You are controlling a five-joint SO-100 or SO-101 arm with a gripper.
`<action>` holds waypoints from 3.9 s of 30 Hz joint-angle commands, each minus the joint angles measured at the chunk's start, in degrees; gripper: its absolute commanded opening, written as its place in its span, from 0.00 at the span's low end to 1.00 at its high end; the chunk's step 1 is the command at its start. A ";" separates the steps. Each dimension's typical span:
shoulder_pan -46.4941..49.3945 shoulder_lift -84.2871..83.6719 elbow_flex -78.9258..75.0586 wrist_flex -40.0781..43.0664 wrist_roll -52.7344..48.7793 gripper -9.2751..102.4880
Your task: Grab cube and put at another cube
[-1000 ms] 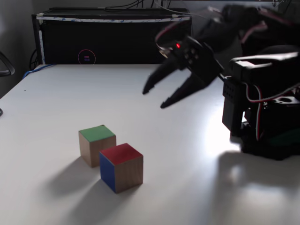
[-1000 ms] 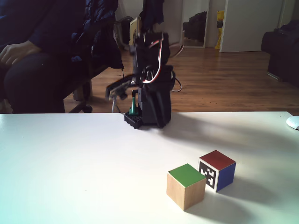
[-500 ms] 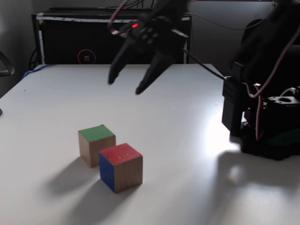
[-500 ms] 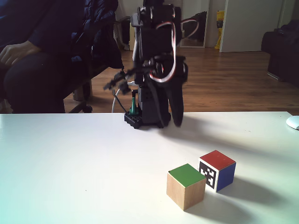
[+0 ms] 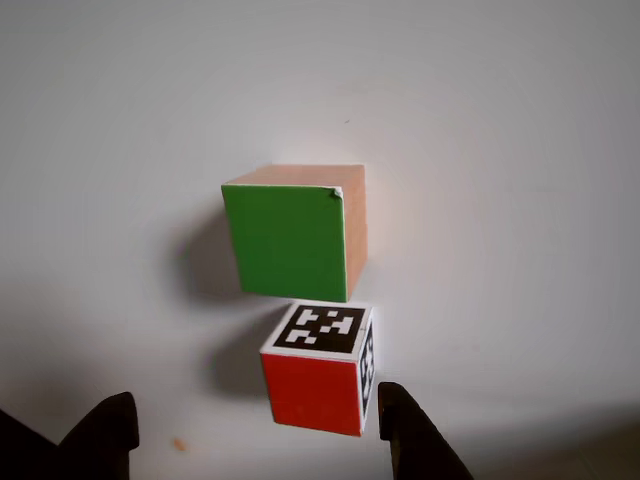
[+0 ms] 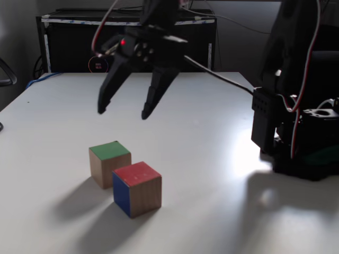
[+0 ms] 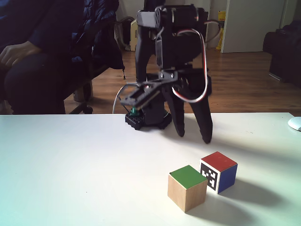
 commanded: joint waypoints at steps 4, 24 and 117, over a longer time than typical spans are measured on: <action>0.44 -10.63 -11.43 2.46 0.44 0.48; 1.58 -30.41 -25.75 8.26 -0.97 0.46; -12.22 -18.54 -25.49 20.04 8.17 0.26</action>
